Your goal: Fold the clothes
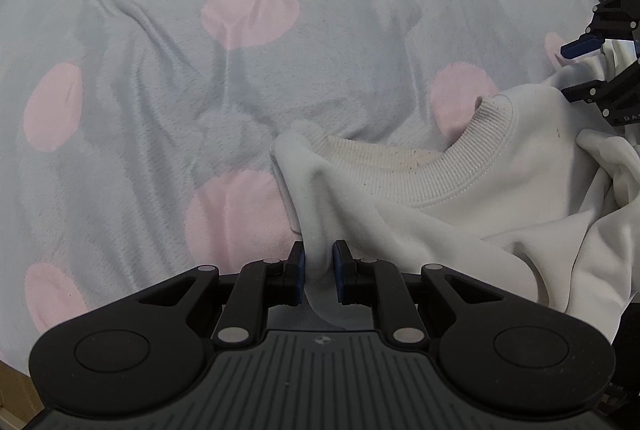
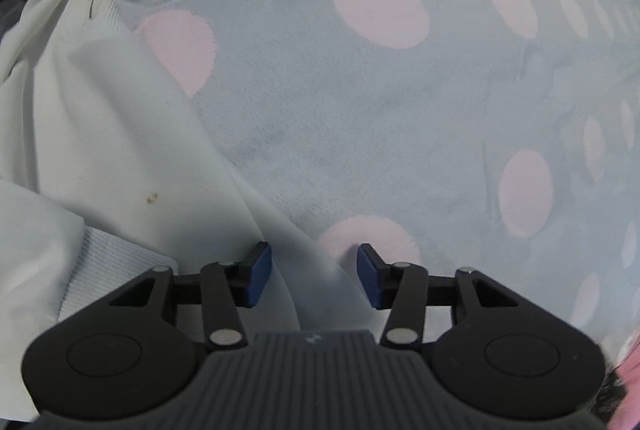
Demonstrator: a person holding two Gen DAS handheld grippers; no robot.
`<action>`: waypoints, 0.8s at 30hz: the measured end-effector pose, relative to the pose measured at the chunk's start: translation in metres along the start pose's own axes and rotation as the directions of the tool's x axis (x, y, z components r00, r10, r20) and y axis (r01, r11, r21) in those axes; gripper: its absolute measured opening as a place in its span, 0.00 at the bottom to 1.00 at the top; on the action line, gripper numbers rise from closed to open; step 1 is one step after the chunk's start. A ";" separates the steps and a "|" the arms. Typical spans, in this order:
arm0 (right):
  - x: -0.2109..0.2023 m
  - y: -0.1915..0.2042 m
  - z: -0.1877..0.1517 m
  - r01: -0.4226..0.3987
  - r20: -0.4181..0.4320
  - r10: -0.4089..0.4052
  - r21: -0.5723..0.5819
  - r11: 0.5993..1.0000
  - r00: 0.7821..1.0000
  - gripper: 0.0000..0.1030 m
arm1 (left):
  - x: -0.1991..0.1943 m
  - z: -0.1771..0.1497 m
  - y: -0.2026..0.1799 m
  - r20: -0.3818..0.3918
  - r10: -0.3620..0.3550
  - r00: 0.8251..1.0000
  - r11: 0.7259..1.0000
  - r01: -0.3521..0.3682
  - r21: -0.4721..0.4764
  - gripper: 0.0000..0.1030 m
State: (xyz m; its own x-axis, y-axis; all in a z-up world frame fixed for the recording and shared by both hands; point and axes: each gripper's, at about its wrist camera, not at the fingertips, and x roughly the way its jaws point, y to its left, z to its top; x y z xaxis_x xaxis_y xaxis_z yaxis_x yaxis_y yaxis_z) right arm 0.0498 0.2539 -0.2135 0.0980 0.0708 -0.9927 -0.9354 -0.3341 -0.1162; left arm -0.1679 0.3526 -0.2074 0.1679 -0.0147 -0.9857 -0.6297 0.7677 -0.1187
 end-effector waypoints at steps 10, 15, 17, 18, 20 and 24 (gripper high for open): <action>-0.077 0.006 -0.018 0.202 0.081 -0.216 0.156 0.967 0.973 0.03 | -0.031 -0.007 -0.002 0.139 -0.050 0.989 0.999 0.050 0.005 0.03; -0.134 0.015 -0.028 0.345 0.143 -0.384 0.236 0.908 0.912 0.03 | -0.074 -0.005 0.007 0.288 -0.085 0.954 0.995 0.095 -0.020 0.02; -0.163 0.020 -0.033 0.394 0.172 -0.446 0.271 0.879 0.878 0.03 | -0.094 -0.002 0.010 0.351 -0.084 0.933 0.995 0.100 -0.028 0.02; -0.178 0.023 -0.036 0.417 0.186 -0.477 0.288 0.862 0.859 0.03 | -0.106 0.000 0.012 0.390 -0.080 0.917 0.994 0.100 -0.032 0.02; -0.208 0.028 -0.041 0.460 0.210 -0.537 0.324 0.827 0.817 0.03 | -0.137 0.006 0.019 0.467 -0.066 0.882 0.995 0.096 -0.041 0.02; -0.267 0.039 -0.051 0.533 0.250 -0.648 0.399 0.746 0.719 0.03 | -0.205 0.018 0.034 0.606 -0.030 0.795 0.994 0.085 -0.062 0.02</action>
